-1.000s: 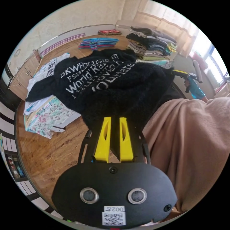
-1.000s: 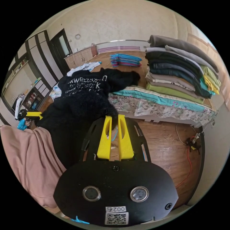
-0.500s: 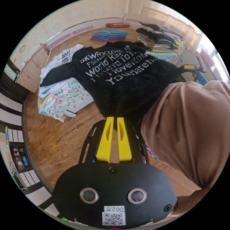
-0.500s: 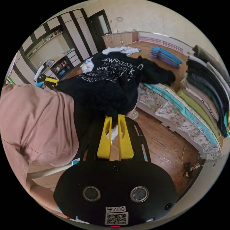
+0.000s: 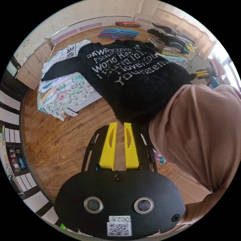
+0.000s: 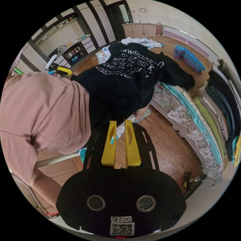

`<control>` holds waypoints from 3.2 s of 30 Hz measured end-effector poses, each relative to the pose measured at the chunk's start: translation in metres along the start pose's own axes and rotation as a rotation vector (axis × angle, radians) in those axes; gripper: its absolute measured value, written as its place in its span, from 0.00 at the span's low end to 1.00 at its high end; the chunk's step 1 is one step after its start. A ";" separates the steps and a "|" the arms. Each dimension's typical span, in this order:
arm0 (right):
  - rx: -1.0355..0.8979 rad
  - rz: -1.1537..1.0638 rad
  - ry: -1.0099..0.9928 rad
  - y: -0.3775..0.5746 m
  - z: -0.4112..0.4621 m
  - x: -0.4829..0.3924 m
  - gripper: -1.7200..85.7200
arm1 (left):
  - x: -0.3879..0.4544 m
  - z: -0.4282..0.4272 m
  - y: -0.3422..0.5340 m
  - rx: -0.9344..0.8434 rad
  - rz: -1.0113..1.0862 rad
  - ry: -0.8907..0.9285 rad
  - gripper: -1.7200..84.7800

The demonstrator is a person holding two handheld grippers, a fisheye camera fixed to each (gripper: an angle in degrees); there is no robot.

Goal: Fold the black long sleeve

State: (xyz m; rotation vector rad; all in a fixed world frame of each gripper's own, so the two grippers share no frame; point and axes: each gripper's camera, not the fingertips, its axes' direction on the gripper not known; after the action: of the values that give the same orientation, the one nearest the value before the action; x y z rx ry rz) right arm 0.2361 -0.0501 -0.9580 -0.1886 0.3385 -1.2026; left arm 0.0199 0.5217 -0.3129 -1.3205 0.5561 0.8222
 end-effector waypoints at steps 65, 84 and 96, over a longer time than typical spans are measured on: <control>0.376 0.250 0.345 -0.388 0.113 0.322 0.11 | -0.106 0.033 -0.381 0.236 -0.185 -0.189 0.07; 0.123 0.381 0.296 -0.520 0.223 0.405 0.14 | -0.150 0.125 -0.567 0.130 -0.065 -0.422 0.09; 0.345 0.212 0.718 -0.543 0.198 0.336 0.08 | -0.148 0.074 -0.579 0.253 -0.184 -0.544 0.07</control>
State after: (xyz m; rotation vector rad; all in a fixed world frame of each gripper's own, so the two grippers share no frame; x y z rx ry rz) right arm -0.0637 -0.5630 -0.6519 0.5817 0.7446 -1.0659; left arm 0.3782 0.5399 0.1702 -0.8511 0.0988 0.8802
